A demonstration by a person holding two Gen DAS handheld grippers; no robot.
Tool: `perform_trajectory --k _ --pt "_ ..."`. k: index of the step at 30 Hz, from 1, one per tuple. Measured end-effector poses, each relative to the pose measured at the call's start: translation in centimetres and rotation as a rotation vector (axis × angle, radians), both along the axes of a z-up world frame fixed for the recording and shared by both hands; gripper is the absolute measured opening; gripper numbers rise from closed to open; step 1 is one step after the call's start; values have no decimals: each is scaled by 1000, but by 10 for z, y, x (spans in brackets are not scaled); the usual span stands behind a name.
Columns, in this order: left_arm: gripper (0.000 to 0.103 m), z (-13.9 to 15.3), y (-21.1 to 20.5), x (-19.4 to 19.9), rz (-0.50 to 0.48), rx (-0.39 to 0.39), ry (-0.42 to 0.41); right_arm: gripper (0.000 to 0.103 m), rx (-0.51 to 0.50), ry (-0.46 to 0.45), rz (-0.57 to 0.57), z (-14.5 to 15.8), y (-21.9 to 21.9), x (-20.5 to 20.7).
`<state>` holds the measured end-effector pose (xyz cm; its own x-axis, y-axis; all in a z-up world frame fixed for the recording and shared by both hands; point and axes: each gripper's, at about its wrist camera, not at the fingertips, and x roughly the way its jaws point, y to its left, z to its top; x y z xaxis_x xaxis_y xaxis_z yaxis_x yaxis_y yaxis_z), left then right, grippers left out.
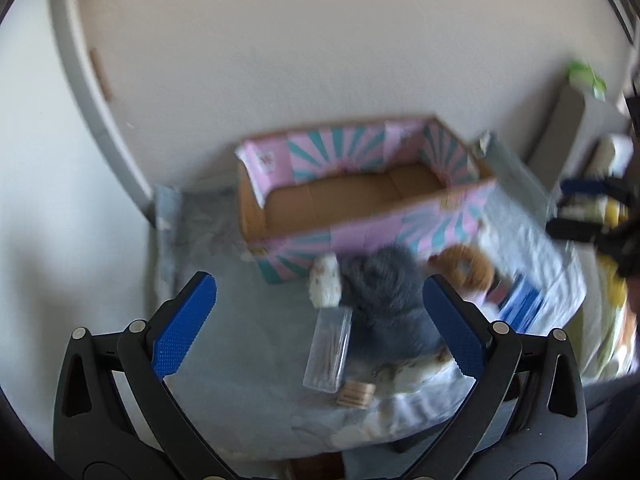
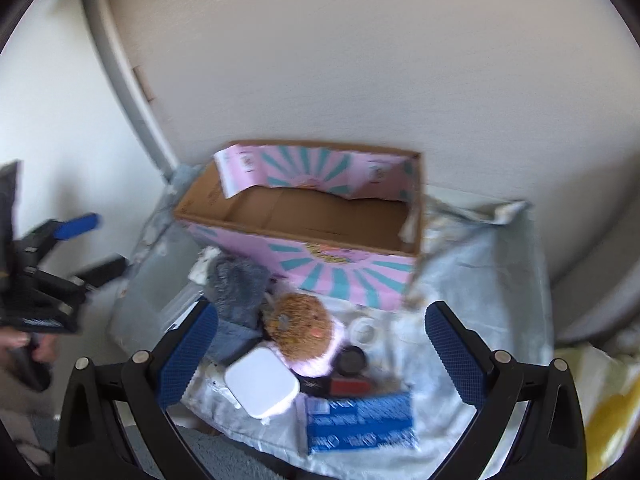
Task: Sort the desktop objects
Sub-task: 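Grasp the brown teddy bear with the right tool while the left tool grasps the cotton-swab box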
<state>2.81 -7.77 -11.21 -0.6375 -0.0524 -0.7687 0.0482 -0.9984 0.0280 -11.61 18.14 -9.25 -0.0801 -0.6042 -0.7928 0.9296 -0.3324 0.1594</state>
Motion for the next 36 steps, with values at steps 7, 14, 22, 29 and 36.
perform_trajectory --k 7,14,22,29,36 --pt "101 -80 -9 -10 -30 23 -99 101 40 -80 71 -48 -19 -4" --pt "92 -105 -28 -8 7 147 -122 90 107 -95 101 -75 -37 1" --pt "70 -122 -27 -16 -23 199 -174 66 172 -201 100 -106 -47 -8" --pt "30 -130 -19 -16 -39 206 -235 43 171 -246 115 -109 -51 -4" --pt "30 -110 -20 -8 -34 191 -223 41 143 -233 97 -101 -42 -3"
